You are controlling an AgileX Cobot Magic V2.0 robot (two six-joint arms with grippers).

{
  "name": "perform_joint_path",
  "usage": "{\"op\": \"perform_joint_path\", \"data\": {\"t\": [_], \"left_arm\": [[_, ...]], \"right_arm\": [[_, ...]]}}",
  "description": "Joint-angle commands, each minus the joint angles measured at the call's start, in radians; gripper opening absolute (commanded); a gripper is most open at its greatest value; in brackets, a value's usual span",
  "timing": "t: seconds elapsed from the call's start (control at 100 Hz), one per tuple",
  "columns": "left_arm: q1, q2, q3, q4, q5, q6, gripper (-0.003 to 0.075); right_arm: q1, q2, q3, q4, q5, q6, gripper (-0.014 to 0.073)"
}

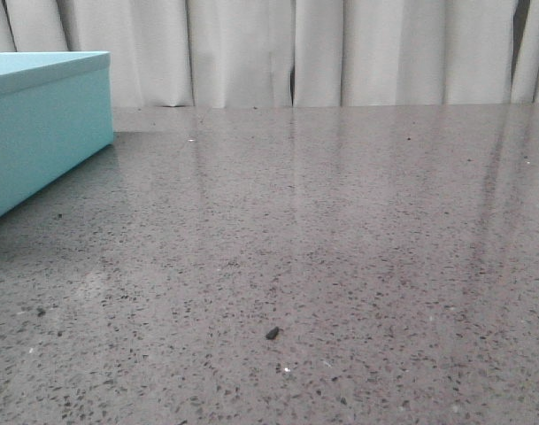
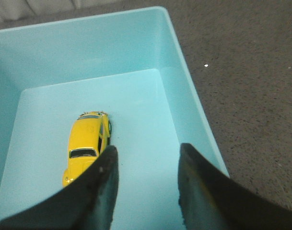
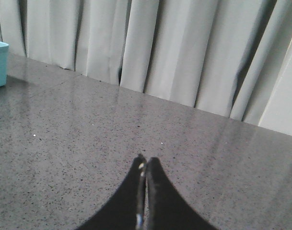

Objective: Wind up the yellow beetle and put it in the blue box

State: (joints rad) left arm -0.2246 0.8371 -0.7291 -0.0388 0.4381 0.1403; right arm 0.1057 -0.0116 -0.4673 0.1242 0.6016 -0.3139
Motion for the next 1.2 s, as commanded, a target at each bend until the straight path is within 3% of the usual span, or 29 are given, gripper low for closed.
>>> {"op": "perform_joint_path", "data": {"t": [0.0, 0.14, 0.37, 1.04, 1.19], "left_arm": [[-0.016, -0.154, 0.116, -0.009, -0.163, -0.014, 0.011], [-0.004, -0.349, 0.251, 0.0, -0.163, -0.014, -0.002], [-0.002, -0.498, 0.322, 0.008, -0.163, -0.014, -0.0019], [-0.002, -0.522, 0.35, 0.023, -0.164, -0.014, -0.0019], [-0.002, -0.592, 0.47, 0.039, -0.267, -0.014, -0.0019]], "right_arm": [[0.024, -0.017, -0.01, 0.007, -0.117, -0.004, -0.007], [0.044, -0.017, -0.01, 0.007, -0.172, -0.004, -0.007], [0.044, -0.017, -0.01, 0.005, -0.185, -0.004, -0.007], [0.044, -0.017, -0.01, 0.005, -0.185, -0.004, -0.007], [0.044, -0.017, -0.01, 0.005, -0.185, -0.004, -0.007]]}}
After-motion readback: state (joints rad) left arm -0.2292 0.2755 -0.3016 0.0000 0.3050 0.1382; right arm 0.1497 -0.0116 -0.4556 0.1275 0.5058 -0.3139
